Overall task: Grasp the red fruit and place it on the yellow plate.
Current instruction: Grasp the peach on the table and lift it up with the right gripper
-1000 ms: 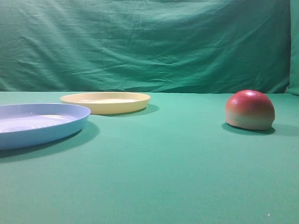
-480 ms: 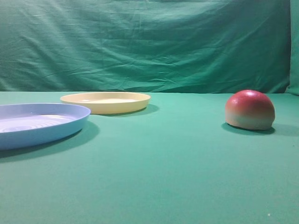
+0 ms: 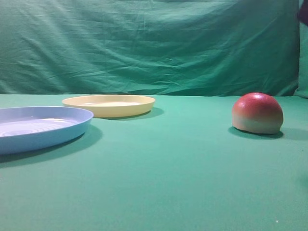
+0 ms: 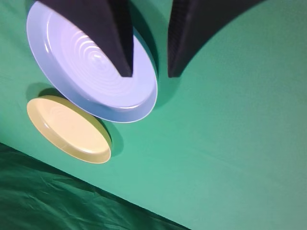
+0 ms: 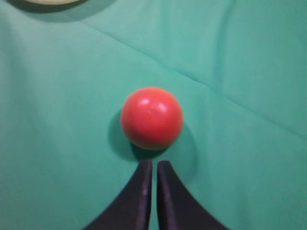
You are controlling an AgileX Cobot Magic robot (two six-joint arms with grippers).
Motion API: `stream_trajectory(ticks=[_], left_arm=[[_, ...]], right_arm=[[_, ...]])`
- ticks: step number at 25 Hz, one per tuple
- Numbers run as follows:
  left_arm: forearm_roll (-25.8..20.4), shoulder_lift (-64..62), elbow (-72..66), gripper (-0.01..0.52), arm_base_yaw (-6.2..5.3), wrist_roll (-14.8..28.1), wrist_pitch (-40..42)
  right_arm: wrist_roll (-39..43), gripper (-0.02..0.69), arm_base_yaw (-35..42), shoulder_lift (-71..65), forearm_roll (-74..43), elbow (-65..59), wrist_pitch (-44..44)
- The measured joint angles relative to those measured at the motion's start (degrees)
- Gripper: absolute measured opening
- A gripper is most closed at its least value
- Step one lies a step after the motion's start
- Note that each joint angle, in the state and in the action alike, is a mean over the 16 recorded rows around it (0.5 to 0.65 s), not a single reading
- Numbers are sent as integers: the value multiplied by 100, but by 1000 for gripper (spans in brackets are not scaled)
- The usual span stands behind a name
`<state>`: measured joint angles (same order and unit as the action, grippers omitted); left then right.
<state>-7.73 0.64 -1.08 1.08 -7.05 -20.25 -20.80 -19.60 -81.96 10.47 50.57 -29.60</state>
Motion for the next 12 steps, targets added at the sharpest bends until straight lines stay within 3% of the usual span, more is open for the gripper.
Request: stream_trajectory(ticks=[8,12], left_arm=[[0,0,0,157,0,0,0],[0,0,0,157,0,0,0]], right_arm=[[0,538,-21,-1014,-11,374,142],[1,629,-21,-1454,-10,418,299]])
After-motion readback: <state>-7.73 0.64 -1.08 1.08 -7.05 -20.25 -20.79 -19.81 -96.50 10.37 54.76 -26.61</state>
